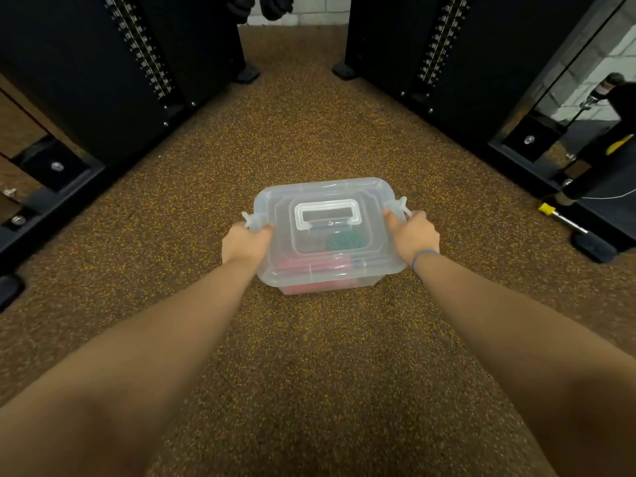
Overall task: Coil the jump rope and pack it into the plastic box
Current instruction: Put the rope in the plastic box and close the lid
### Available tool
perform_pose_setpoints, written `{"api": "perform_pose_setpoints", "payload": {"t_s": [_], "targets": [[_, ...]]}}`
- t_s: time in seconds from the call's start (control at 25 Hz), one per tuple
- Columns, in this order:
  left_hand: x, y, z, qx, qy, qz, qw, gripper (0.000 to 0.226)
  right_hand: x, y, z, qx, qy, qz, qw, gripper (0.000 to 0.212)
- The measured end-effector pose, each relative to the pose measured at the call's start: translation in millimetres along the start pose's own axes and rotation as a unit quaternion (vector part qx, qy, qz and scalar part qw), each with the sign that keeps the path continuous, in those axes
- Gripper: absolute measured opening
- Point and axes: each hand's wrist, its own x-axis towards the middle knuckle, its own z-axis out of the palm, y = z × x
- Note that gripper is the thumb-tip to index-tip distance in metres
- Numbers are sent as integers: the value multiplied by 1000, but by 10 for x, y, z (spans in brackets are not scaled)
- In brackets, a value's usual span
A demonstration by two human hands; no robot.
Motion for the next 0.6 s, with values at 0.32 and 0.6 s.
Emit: {"api": "perform_pose_setpoints", "payload": {"t_s": [0.32,0.6], "targets": [[-83,81,136,143,48,15,988,50,-36,-29,82,-79,27,-40,996,48],[-88,51,203,158,50,25,986,49,-128,-77,203,-64,64,-32,995,41]]}}
